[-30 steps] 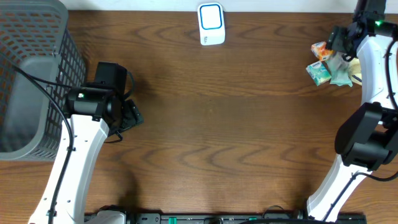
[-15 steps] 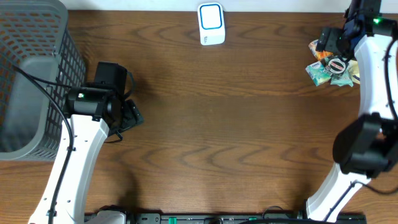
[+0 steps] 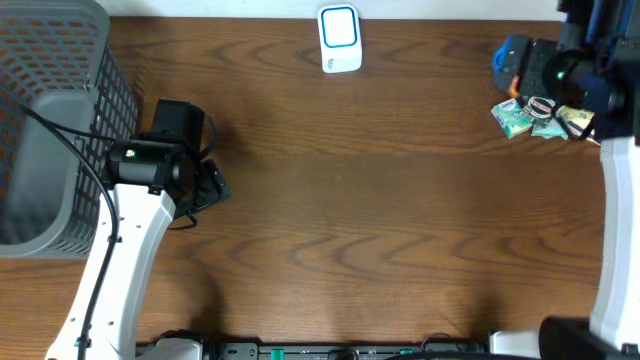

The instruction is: Scan the item barcode

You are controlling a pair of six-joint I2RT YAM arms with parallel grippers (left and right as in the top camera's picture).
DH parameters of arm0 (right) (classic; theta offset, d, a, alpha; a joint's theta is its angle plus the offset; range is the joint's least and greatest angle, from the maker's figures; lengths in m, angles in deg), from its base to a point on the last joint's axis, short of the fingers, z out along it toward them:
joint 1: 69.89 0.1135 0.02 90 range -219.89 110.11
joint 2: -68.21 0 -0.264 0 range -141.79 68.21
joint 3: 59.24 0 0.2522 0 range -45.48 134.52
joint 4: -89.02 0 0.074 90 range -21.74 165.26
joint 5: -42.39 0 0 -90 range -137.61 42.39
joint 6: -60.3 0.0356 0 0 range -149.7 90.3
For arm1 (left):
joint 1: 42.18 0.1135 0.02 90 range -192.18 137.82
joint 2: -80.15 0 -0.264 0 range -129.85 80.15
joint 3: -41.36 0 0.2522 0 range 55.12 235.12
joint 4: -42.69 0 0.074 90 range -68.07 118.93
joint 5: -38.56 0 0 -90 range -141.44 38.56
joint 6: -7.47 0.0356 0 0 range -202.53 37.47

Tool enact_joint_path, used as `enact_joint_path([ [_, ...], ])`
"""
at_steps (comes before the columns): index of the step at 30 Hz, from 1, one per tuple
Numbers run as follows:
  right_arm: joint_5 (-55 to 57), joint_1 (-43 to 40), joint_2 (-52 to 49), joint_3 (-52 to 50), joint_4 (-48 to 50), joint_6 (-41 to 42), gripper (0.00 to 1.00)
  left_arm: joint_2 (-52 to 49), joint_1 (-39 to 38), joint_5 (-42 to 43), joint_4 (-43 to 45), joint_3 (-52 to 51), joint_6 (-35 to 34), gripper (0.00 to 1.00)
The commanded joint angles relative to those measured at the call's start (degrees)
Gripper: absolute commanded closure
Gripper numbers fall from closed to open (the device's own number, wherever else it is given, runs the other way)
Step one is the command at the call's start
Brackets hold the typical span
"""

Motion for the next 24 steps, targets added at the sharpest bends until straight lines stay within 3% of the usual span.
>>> enact_joint_path([
  [1, 0.5, 3.3, 5.1, -6.4, 1.1, 0.6, 0.01, -0.1, 0.2, -0.5, -0.2, -0.2, -0.3, 0.02],
  [12, 8.5, 8.4, 35.9, -40.7, 16.8, 0.6, 0.01, -0.1, 0.2, -0.5, -0.2, -0.2, -0.3, 0.03],
  [18, 8.4, 8.4, 45.7, -47.2, 15.2, 0.6, 0.01, -0.1, 0.2, -0.5, -0.2, -0.2, -0.3, 0.02],
  [24, 8.2, 8.4, 48.3, -47.6, 7.2, 0.6, 0.01, -0.1, 0.2, -0.5, -0.2, -0.2, -0.3, 0.03],
])
